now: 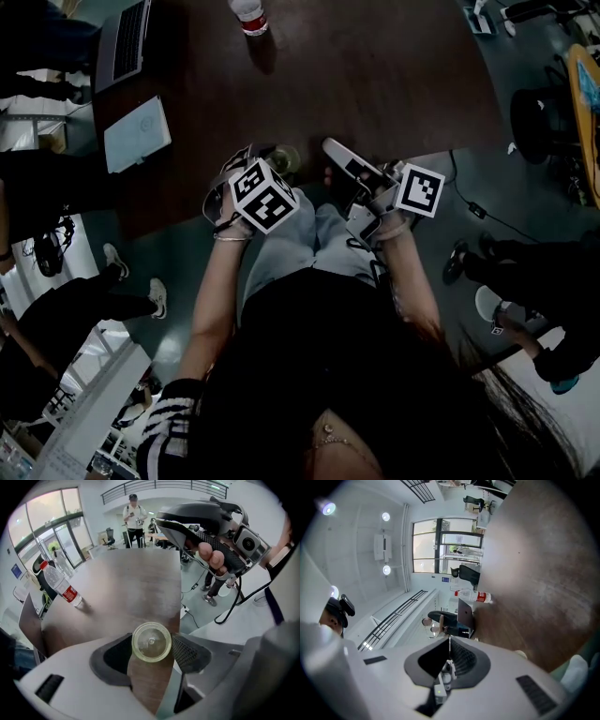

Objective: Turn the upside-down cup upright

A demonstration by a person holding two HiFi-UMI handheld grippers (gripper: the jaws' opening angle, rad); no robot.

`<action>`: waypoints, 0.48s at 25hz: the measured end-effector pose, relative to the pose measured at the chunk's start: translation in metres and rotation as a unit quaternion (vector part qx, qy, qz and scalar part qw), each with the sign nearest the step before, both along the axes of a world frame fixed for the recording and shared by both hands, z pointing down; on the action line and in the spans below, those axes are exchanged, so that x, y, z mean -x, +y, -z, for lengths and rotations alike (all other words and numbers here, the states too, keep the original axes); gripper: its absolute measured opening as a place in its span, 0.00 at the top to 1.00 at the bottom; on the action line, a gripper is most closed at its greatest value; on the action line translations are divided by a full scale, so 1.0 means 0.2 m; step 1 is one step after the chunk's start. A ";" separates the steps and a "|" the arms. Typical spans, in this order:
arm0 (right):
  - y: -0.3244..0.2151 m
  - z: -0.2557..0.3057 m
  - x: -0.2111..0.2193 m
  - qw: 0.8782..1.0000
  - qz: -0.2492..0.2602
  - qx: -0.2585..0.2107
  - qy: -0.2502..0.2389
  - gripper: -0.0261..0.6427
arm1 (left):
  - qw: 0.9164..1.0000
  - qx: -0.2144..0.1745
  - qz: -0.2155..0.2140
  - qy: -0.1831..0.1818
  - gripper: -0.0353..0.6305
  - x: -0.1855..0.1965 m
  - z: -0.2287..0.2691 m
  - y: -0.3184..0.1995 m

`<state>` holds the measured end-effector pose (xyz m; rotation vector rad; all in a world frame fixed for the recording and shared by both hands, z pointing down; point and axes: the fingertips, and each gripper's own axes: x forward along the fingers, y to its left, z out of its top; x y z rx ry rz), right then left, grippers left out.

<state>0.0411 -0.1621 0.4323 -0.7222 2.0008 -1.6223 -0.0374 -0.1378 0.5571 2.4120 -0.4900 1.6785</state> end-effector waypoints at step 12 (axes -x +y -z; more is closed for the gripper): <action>0.00 0.00 0.01 1.000 0.008 -0.006 0.003 0.93 | 0.999 -0.010 0.020 0.031 0.54 0.00 -0.01 -0.03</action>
